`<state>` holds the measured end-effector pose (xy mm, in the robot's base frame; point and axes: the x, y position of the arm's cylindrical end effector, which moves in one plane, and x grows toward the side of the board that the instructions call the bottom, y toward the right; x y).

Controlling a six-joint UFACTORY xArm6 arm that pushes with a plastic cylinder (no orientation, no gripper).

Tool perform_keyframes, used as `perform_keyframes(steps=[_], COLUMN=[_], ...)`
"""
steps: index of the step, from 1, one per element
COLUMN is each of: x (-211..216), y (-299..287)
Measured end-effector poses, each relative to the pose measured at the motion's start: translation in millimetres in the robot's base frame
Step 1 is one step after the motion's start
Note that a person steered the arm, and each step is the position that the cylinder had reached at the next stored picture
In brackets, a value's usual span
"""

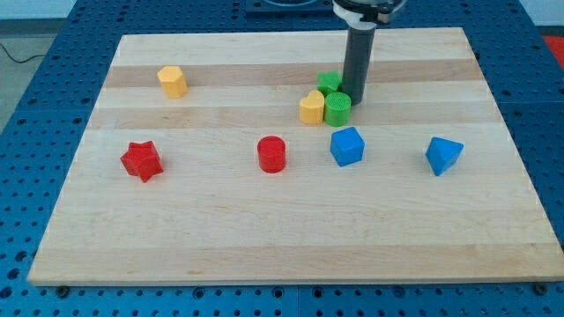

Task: Slide the blue triangle towards the center of the board

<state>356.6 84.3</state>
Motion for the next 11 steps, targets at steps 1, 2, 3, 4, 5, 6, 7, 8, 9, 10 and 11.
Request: perform_keyframes(steps=[1,2,3,4,5,6,7,8,9,10,11], x=[0,17,70,115,117,106,102,102,112,127,138], y=[54,139,193,193,152,93,40,46,55,46,16])
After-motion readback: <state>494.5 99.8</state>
